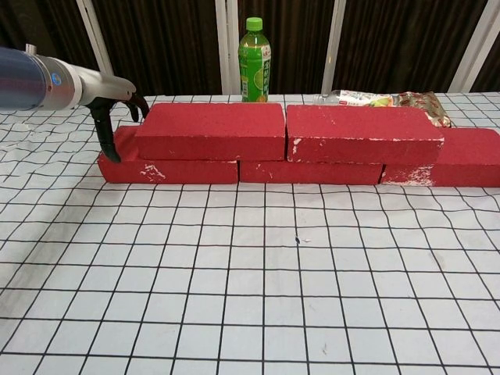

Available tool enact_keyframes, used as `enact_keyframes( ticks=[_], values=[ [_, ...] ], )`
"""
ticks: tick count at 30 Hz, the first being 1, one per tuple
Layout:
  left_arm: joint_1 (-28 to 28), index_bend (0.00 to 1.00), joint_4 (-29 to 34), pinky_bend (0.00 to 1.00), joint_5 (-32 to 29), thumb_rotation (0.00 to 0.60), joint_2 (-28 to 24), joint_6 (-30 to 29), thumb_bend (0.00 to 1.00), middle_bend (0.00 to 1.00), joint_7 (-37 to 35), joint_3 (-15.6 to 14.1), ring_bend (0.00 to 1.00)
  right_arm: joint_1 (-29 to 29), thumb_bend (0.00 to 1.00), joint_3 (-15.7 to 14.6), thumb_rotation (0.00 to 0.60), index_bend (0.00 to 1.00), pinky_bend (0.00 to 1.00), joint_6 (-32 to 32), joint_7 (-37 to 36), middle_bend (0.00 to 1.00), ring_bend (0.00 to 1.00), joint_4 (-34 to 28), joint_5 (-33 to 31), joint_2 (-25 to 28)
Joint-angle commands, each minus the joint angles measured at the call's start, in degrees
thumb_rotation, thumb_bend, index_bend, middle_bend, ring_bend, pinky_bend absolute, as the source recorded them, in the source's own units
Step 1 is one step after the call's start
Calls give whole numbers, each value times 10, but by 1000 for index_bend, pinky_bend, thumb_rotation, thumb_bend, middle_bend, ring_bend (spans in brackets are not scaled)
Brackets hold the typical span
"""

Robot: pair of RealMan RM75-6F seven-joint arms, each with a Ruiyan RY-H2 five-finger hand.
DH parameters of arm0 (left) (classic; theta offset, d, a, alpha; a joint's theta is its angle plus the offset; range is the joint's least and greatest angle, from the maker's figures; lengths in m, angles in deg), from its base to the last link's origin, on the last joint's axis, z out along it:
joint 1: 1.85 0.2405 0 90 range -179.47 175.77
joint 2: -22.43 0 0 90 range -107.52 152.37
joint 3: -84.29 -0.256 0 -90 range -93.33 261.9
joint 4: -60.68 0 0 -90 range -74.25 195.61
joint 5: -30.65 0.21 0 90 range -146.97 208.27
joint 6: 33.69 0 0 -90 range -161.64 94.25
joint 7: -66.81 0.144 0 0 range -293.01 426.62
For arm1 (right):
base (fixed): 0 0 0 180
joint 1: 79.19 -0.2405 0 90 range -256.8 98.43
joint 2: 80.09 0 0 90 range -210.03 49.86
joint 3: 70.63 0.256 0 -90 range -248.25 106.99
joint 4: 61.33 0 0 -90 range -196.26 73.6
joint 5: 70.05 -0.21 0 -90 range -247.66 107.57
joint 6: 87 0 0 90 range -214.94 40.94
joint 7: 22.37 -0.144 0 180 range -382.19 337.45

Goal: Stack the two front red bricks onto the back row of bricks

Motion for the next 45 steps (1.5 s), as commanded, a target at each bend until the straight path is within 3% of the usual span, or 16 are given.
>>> enact_keyframes(
  ticks=[1,34,41,45],
  values=[
    [0,170,1,214,0,600,0,-1,34,143,0,0,46,-1,133,0,600,16,0,1,1,0,0,-1,0,0],
    [-9,164,6,214,-14,600,-1,-15,34,125,9,3,46,1,134,0,600,16,0,0,-5,0,0,1,-2,3],
    [1,131,32,214,-20,600,-28,-29,34,98,5,6,40,2,134,-1,600,15,0,0,-4,0,0,0,0,2],
    [19,105,98,214,-11,600,-80,-39,34,86,-16,9,34,2,134,0,600,16,0,0,-6,0,0,-1,2,3]
  ],
)
